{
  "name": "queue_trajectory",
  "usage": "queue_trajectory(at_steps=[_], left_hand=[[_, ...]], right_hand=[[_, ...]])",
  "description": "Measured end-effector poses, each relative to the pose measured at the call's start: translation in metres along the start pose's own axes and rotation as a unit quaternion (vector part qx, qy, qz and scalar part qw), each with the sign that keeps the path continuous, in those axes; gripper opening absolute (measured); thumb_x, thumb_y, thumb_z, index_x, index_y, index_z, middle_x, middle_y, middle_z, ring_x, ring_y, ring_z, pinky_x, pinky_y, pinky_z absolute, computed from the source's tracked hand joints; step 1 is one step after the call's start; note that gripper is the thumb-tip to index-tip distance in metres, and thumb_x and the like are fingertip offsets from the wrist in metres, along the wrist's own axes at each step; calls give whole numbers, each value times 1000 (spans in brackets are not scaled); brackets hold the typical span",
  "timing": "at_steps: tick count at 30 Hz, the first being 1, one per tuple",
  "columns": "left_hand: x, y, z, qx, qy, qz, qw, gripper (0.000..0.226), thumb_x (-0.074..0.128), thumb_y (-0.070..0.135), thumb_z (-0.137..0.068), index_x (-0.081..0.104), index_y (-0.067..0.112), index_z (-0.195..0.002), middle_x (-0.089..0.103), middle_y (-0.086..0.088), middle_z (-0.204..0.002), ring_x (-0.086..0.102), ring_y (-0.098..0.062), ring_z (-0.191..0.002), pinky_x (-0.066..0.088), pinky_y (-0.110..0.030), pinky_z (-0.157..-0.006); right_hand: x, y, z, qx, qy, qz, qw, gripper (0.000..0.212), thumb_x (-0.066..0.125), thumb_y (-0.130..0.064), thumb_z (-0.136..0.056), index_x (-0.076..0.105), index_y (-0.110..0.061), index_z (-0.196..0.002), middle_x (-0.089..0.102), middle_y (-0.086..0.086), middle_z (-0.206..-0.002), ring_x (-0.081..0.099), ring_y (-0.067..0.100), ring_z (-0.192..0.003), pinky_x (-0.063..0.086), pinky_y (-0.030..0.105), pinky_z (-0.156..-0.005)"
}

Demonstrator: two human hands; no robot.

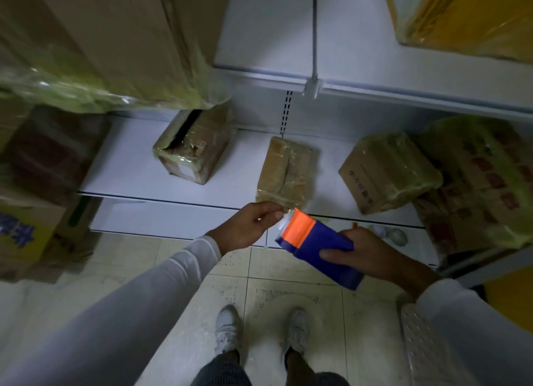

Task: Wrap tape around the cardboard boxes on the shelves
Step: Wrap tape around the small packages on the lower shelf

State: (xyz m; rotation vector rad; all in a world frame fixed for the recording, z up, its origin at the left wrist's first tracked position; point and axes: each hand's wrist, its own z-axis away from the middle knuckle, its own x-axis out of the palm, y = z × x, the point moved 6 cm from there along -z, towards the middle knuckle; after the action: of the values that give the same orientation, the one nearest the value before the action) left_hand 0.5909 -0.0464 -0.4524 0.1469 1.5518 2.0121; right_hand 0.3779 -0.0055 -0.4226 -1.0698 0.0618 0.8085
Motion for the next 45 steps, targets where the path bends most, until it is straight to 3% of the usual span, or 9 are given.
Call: queue_trajectory(at_steps=[5,8,18,22,26,30,36,41,45], left_hand=[[-4,-10,12,-40,-64,101,992,25,47,8,-98,63,2,-117,64,-25,-110,61,-25,-92,52,-42,-86],[-11,-17,16,-51,-58,142,987,21,47,0,-96,64,-1,-107,65,-22,-94,60,-19,-82,51,-36,-78],[-48,-9,0,18,67,104,992,16,48,-3,-95,61,2,-87,61,-3,-71,56,-8,-61,47,-21,-60],[-94,-30,-2,-1,163,129,978,16,51,2,-95,61,6,-82,61,-7,-75,59,-10,-62,50,-23,-62],[-97,-42,-13,-30,173,88,980,14,53,6,-95,62,7,-85,62,-8,-78,60,-10,-62,48,-22,-58],[-84,-52,-26,-68,194,94,974,15,52,1,-95,61,7,-84,60,-10,-78,57,-17,-60,41,-26,-56],[-73,-56,-40,-94,209,78,970,16,51,-7,-92,62,0,-85,58,-11,-75,51,-19,-59,41,-14,-46],[-62,-66,-61,-141,249,-95,954,14,64,18,-89,72,6,-88,69,-13,-90,63,-30,-84,53,-34,-80],[-63,-46,-61,-142,291,-226,919,36,65,24,-88,59,9,-120,50,-14,-129,57,-32,-109,43,-35,-94]], right_hand=[[10,-17,-8,-10,-10,21,1000,26,74,-31,-83,67,-6,-80,71,13,-78,69,22,-69,49,19,-59],[16,-22,-12,-16,-21,27,999,28,73,-32,-84,67,-5,-83,71,15,-79,69,24,-71,50,21,-61],[-2,-41,-29,-6,-50,47,998,26,72,-42,-80,66,-17,-78,70,1,-66,67,12,-60,48,21,-58],[-40,-21,-27,29,-40,83,995,55,69,-62,-74,64,-8,-73,67,10,-61,63,22,-52,42,20,-53],[-59,-1,-28,53,-24,88,994,32,67,-44,-77,57,-17,-63,58,-1,-48,52,5,-43,36,15,-51],[-62,11,-37,47,-26,87,995,36,69,-26,-87,51,-17,-57,53,-4,-39,46,1,-34,33,11,-44],[-64,31,-53,52,-30,92,994,32,70,-34,-85,56,-14,-64,53,-1,-44,49,5,-38,37,22,-52],[-58,42,-73,47,-6,89,995,48,73,-55,-75,56,-12,-64,56,14,-57,54,23,-50,41,30,-57],[-56,39,-81,61,2,98,993,38,73,-43,-82,60,-9,-69,60,15,-59,56,15,-49,41,22,-53]])
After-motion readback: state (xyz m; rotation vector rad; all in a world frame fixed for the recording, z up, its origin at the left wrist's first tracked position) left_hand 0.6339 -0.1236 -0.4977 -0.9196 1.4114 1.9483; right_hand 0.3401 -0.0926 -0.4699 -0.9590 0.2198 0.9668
